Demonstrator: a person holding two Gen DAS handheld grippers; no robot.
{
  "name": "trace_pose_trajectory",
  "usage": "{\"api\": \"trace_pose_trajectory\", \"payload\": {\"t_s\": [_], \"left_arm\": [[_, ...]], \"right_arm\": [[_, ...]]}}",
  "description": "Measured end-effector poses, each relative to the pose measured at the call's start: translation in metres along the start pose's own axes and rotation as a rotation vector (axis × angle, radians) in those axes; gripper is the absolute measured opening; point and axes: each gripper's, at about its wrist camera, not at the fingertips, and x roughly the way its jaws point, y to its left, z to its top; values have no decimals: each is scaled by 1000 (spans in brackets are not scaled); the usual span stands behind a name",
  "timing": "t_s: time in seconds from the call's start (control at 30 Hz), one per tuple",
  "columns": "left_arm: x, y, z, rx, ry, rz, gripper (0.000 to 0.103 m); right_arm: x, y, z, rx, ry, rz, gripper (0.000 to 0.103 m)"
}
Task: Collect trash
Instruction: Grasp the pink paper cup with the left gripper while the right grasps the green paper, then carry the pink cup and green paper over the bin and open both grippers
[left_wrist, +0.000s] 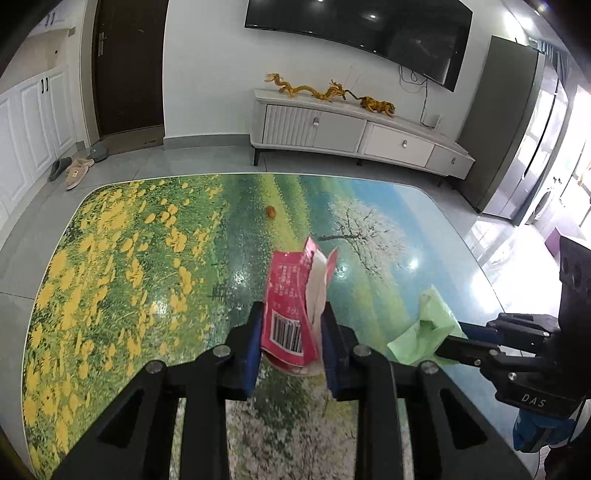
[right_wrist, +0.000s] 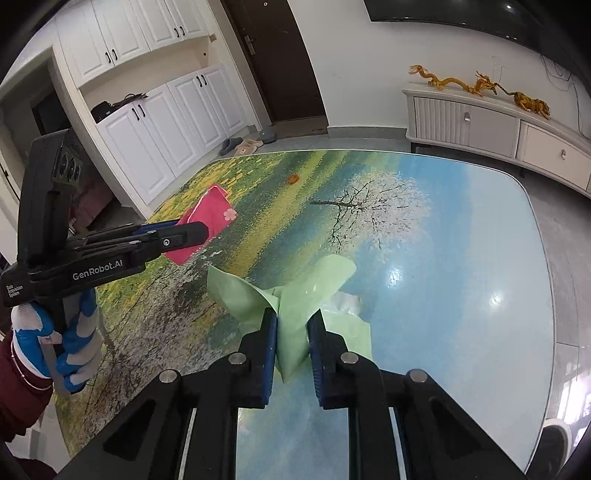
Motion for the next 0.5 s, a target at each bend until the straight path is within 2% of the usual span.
{"api": "trace_pose_trajectory", "payload": {"t_s": [0.13, 0.27, 0.37, 0.5], "left_arm": [[-33, -19, -6, 26, -18, -3, 26], [-56, -54, -8, 75, -26, -46, 26], [-63, -96, -11, 139, -21, -99, 26], [-55, -167, -14, 226, 14, -206, 27]], "right_arm": [[-42, 0, -14, 26, -63, -14, 16], [-97, -15, -38, 60, -122, -80, 16], [-134, -39, -57, 115, -150, -149, 16], [-185, -91, -98, 231, -165, -287, 16]]}}
